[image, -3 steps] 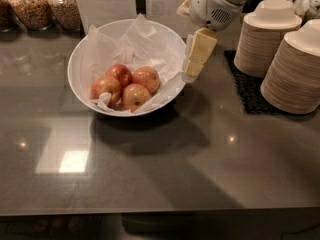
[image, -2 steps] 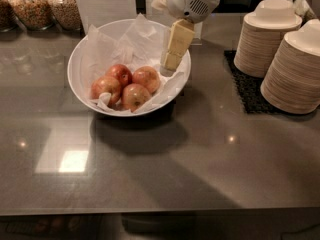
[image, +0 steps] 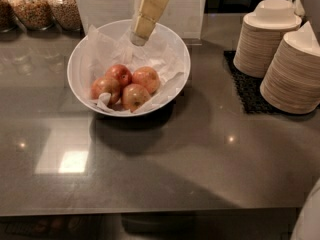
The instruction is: Pick apple from white bowl
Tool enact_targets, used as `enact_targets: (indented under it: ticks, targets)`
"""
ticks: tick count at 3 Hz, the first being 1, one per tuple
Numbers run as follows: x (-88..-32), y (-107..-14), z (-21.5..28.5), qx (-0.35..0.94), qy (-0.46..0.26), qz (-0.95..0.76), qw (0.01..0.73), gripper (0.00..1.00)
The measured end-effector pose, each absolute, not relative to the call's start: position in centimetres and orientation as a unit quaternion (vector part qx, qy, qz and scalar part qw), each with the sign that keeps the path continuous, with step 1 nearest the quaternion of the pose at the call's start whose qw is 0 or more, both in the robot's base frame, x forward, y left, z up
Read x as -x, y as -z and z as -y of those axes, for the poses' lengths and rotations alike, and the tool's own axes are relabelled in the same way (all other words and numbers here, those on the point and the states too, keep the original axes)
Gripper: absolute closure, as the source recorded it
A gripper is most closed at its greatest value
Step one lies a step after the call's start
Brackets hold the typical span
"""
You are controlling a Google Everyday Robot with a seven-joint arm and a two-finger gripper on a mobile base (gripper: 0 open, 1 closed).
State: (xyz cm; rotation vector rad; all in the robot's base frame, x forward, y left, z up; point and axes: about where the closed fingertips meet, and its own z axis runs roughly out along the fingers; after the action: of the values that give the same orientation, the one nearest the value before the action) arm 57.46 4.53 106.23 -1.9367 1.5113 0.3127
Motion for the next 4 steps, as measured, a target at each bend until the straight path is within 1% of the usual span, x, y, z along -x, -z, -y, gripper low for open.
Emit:
enact_targets:
  ticks: [1,2,3,4]
  targets:
    - [-57.6,-105.5,-4.9,0.726,-0.115,-0.588,0.338,0.0]
    - [-56.5,-105.6,-4.2,0.68,-0.079,-0.632,0.364,0.0]
    - [-56.5,-102.2,-5.1,0.633,-0.055,-0.675,0.375,0.0]
    - [-57.0,-99.6,-6.1,0.623,-0.057,-0.684,0.375,0.0]
